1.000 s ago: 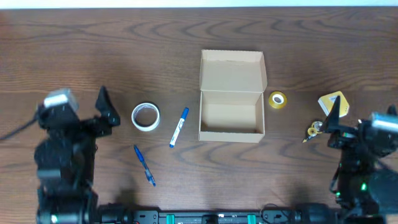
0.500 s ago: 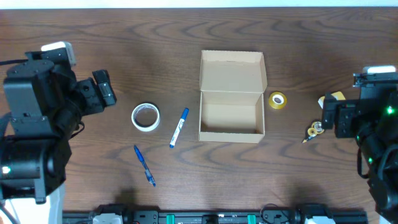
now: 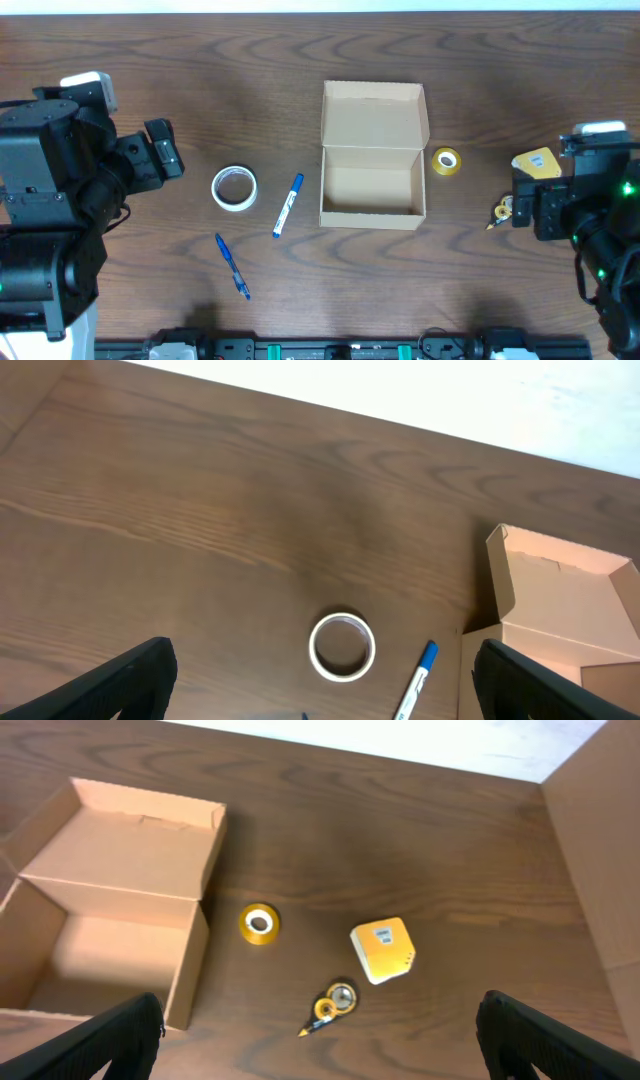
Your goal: Pack container
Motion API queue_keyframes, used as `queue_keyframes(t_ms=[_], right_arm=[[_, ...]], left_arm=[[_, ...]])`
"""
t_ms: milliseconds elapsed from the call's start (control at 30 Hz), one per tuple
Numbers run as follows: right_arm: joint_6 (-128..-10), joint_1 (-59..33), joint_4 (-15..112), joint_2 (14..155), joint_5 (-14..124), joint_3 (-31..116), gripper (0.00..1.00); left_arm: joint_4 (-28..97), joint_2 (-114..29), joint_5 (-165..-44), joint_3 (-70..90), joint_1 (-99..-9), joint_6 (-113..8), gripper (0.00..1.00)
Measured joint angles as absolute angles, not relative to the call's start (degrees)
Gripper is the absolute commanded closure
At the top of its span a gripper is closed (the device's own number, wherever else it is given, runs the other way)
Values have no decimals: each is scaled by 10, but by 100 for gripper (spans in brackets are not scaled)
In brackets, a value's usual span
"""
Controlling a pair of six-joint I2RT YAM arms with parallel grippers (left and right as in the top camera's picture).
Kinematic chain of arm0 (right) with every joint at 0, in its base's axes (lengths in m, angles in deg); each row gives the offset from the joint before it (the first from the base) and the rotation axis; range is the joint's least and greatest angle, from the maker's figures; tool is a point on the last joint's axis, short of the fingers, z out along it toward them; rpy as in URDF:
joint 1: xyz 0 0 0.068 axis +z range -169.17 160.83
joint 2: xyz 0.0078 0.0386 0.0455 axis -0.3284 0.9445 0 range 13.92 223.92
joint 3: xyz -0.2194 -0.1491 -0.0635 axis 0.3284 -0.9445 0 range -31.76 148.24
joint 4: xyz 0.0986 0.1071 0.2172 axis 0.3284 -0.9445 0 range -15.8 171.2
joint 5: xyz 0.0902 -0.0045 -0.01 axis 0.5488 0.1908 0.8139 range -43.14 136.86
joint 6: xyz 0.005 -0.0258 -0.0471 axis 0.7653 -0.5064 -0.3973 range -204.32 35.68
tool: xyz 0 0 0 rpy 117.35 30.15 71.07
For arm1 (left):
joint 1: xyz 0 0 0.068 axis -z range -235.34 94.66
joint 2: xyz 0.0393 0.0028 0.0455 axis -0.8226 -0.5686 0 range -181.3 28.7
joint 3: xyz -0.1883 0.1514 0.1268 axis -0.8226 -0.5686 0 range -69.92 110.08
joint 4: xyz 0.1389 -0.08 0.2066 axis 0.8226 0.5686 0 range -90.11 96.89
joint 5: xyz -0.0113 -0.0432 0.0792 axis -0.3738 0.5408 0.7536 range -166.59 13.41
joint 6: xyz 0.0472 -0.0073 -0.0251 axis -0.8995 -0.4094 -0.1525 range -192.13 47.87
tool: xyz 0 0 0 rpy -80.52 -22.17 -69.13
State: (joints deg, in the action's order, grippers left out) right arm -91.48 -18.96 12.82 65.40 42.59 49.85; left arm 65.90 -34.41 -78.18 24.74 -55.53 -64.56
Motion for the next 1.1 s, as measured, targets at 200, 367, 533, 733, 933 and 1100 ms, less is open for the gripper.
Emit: queue_keyframes(t_ms=[200,367,533,733,933,1100], right_arm=[[-915,-190,132,654,437,498,1],[-915,-190,157,654,437,498,1],[-933,-190,198,654,441,499,1],[-931,-190,208,654,486,499,1],[-927,-190,221,654,548,499,1],[-927,-190,211,654,563,499,1]], left_arm=[[659,-344,-811,247,-555,-629,5],[659,-344,-814,247,-555,-629,5],[657,-344,-802,247,-555,-629,5],[656,-344,-794,247,-555,-629,5],[651,-353,-759,247,-555,-629,5],[659,-386,-744,247,-555,-629,4]])
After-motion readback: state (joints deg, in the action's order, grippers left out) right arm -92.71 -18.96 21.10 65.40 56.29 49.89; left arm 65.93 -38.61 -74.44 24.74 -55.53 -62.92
